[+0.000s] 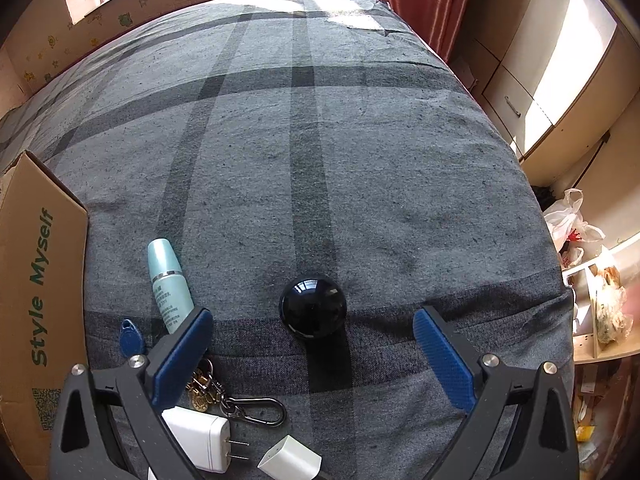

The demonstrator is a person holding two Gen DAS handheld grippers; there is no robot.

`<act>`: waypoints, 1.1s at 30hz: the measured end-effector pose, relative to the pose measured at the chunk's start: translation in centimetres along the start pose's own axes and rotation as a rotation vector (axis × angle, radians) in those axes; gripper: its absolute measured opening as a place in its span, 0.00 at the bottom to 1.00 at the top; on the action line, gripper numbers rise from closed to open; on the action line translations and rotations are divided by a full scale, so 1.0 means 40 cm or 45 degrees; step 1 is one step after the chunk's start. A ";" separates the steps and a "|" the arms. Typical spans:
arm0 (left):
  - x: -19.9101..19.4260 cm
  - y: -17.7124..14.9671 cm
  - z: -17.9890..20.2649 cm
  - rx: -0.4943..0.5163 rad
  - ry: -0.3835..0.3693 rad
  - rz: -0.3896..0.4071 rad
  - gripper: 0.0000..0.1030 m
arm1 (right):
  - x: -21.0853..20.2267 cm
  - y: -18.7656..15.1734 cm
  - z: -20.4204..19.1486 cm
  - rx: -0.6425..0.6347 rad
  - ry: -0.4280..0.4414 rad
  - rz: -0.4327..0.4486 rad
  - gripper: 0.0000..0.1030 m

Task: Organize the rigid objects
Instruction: 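Grasp the black ball with the right tool, then lift the black ball and carry it over the box with the right tool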

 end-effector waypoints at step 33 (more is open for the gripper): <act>-0.005 -0.002 0.001 -0.002 0.003 0.015 0.15 | -0.097 -0.048 -0.039 -0.026 0.067 -0.014 0.39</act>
Point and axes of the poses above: each gripper's, at about its wrist camera, not at the fingertips, and x roughly the way its jaws point, z to its right, y to its top, the point moved 9 cm from there along x, roughly the way its jaws point, and after that the axes turned 3 degrees about -z, right-handed, at the moved point
